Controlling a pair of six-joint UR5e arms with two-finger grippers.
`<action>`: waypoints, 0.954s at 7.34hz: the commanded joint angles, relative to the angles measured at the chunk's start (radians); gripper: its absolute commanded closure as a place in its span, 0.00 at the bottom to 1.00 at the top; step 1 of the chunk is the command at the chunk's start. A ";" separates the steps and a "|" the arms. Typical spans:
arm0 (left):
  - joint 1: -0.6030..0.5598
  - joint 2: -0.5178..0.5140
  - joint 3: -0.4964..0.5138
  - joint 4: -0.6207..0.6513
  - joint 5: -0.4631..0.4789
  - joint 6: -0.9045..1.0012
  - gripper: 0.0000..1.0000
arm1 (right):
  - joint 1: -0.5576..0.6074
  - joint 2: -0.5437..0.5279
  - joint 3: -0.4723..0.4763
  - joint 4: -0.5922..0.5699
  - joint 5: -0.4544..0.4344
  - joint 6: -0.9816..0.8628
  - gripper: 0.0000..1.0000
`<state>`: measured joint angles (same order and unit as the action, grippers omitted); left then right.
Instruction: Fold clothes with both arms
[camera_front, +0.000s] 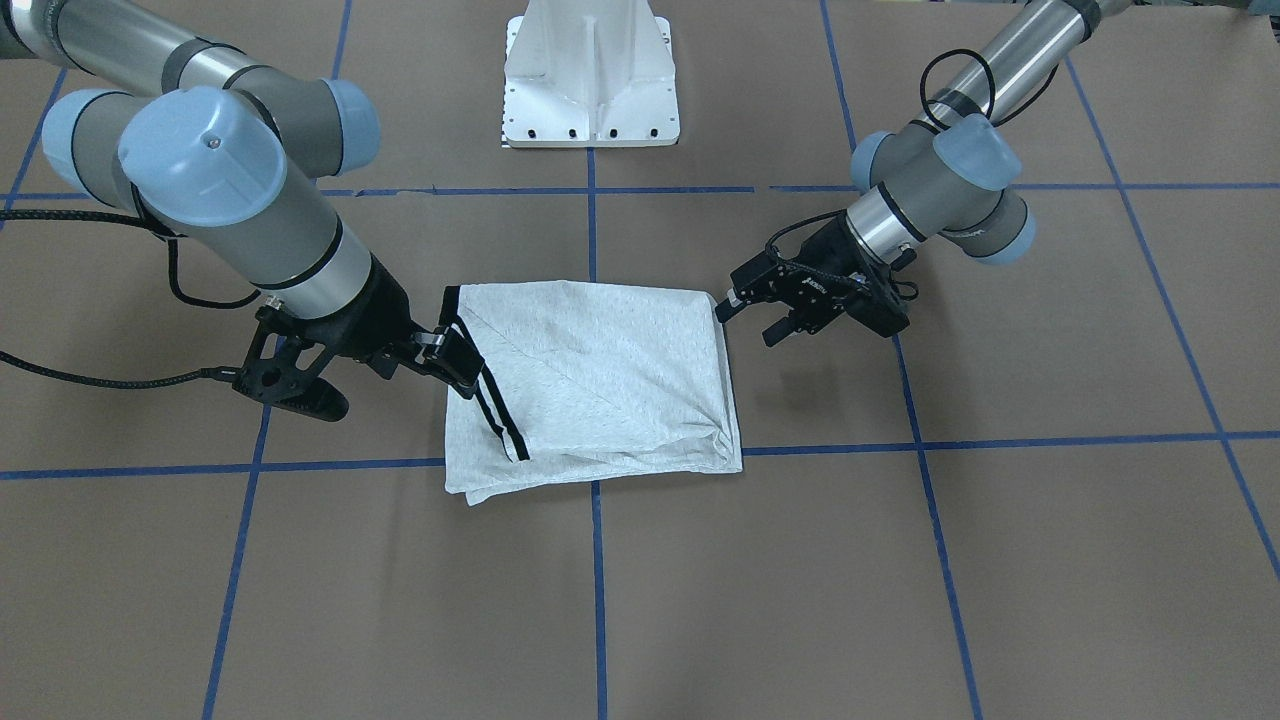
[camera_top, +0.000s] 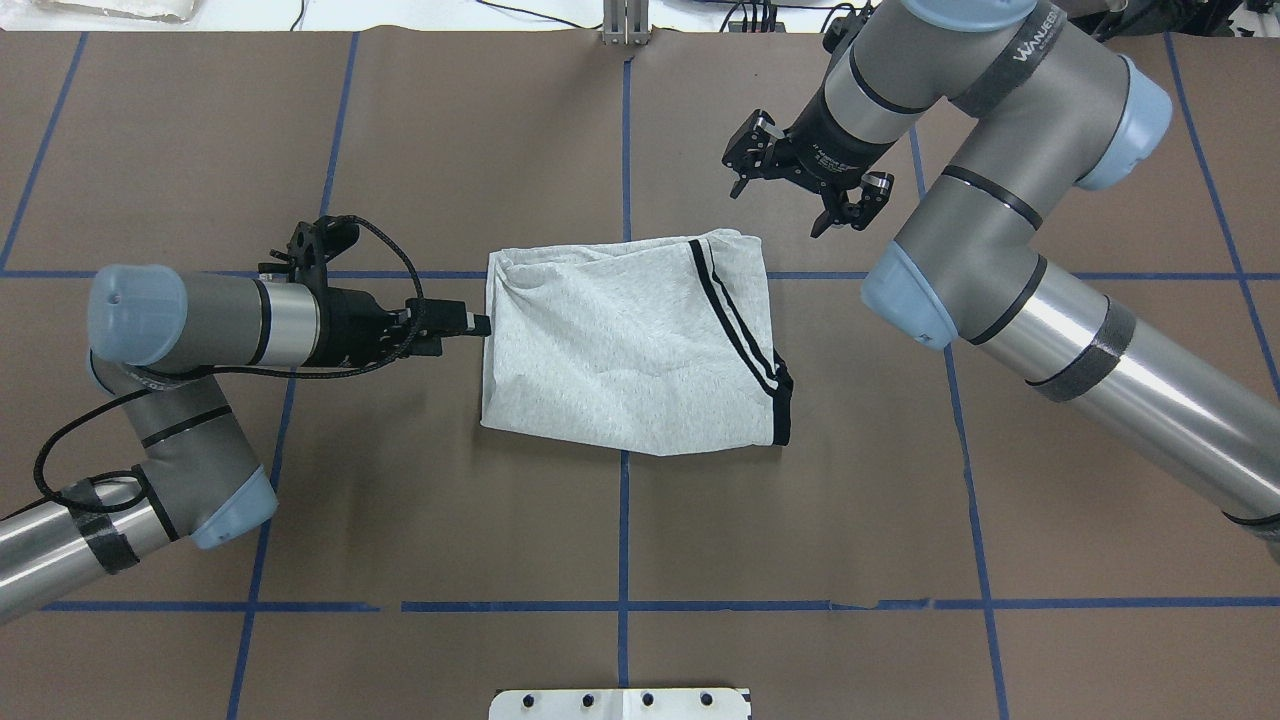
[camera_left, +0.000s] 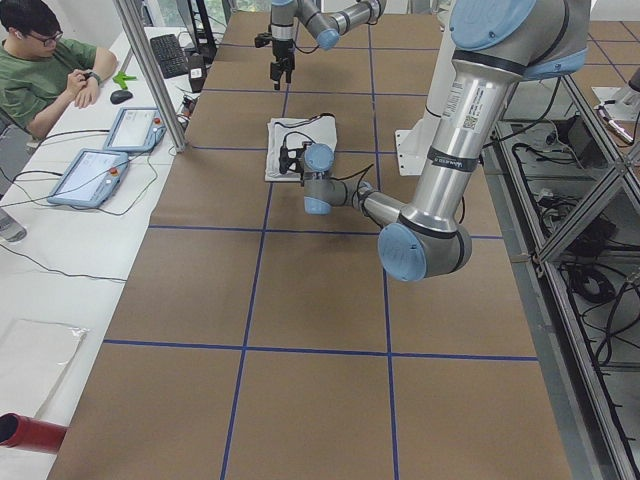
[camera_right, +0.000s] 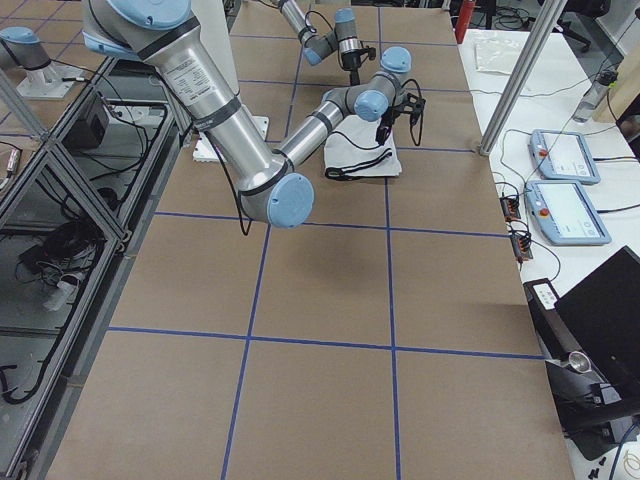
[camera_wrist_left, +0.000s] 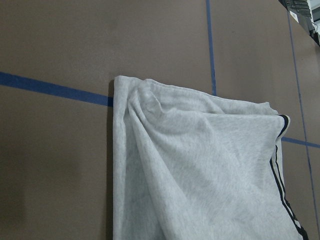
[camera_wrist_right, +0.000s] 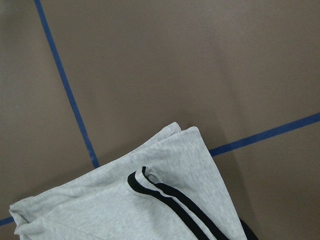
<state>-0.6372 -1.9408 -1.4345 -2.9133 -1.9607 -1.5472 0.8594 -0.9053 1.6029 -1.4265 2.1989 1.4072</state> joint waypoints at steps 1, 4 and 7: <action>0.054 -0.013 0.019 -0.073 0.014 -0.140 0.01 | 0.001 -0.003 0.000 0.000 0.001 -0.002 0.00; 0.103 -0.064 0.046 -0.075 0.093 -0.228 0.01 | 0.004 -0.004 -0.001 -0.002 -0.001 -0.004 0.00; 0.105 -0.070 0.068 -0.075 0.102 -0.226 0.01 | 0.004 -0.004 -0.003 -0.002 0.001 -0.004 0.00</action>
<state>-0.5334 -2.0114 -1.3717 -2.9881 -1.8623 -1.7731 0.8635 -0.9097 1.6010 -1.4281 2.1996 1.4036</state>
